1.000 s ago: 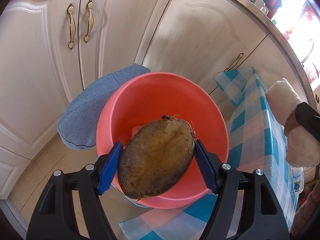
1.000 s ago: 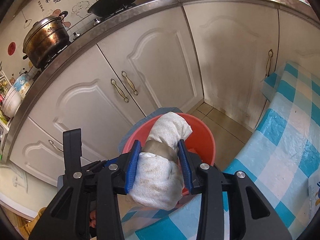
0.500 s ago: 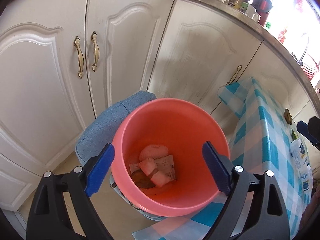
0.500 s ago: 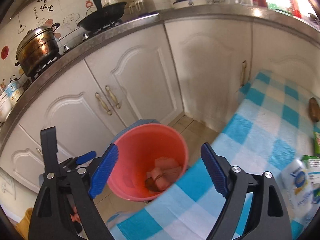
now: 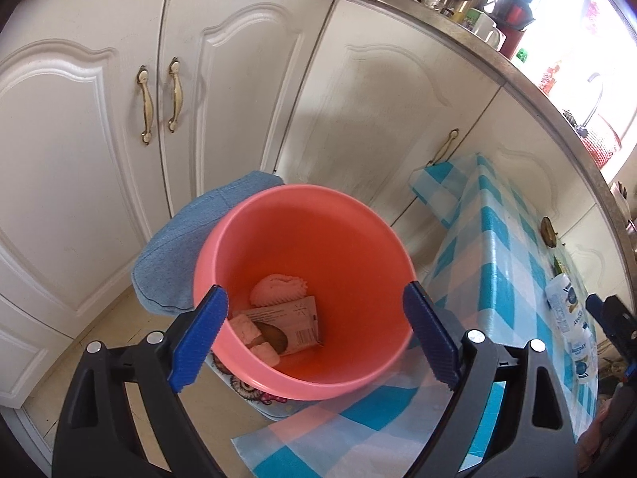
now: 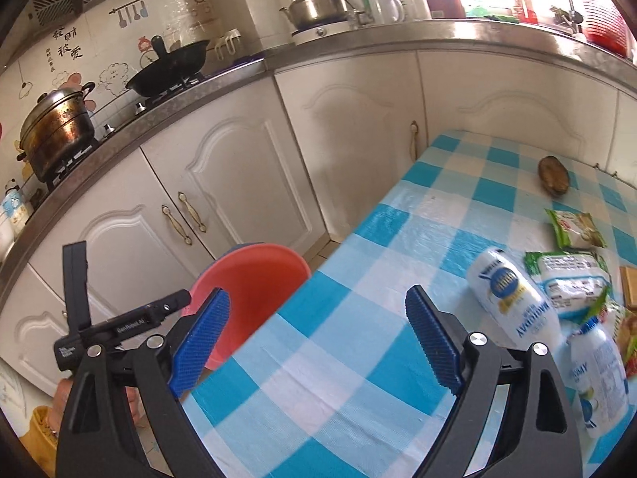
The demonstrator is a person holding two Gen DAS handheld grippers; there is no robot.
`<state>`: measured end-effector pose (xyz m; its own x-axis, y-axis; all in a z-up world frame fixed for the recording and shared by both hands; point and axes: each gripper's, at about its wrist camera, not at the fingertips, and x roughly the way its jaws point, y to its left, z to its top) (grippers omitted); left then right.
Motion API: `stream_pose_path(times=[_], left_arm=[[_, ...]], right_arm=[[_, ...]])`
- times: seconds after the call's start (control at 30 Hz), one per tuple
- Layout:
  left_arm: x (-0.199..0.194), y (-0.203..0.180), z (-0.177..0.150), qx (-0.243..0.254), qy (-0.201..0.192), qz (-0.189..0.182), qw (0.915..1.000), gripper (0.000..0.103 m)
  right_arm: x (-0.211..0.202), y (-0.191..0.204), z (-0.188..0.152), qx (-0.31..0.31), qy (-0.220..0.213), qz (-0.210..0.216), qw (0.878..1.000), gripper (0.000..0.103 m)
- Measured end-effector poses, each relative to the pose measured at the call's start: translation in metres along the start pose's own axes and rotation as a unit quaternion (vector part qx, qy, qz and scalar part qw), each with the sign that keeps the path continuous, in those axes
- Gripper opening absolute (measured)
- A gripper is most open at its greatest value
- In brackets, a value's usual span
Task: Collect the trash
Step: 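Move both open grippers back over the table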
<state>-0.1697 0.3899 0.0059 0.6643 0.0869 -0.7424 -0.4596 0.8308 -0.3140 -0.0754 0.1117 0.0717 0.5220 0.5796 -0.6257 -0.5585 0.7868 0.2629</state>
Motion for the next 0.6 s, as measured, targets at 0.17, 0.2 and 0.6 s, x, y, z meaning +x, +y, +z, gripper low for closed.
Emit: stream_pose_path(times=[0.17,0.2,0.6], left_arm=[[-0.004,-0.020,-0.004,0.012,0.005,-0.009,0.9999,0.090],[-0.005,-0.023,-0.004,0.013,0.007,-0.012,0.9998,0.090],[-0.013,-0.066,-0.013,0.040,0.019,-0.031,0.9986,0.090]], right_arm=[[-0.009,-0.007,-0.012,-0.001,-0.010,-0.015,1.000,0.089],[-0.011,-0.008,-0.014,-0.002,-0.012,-0.018,1.000,0.089],[-0.038,-0.035,-0.021,0.024,-0.048,-0.035,0.998,0.089]])
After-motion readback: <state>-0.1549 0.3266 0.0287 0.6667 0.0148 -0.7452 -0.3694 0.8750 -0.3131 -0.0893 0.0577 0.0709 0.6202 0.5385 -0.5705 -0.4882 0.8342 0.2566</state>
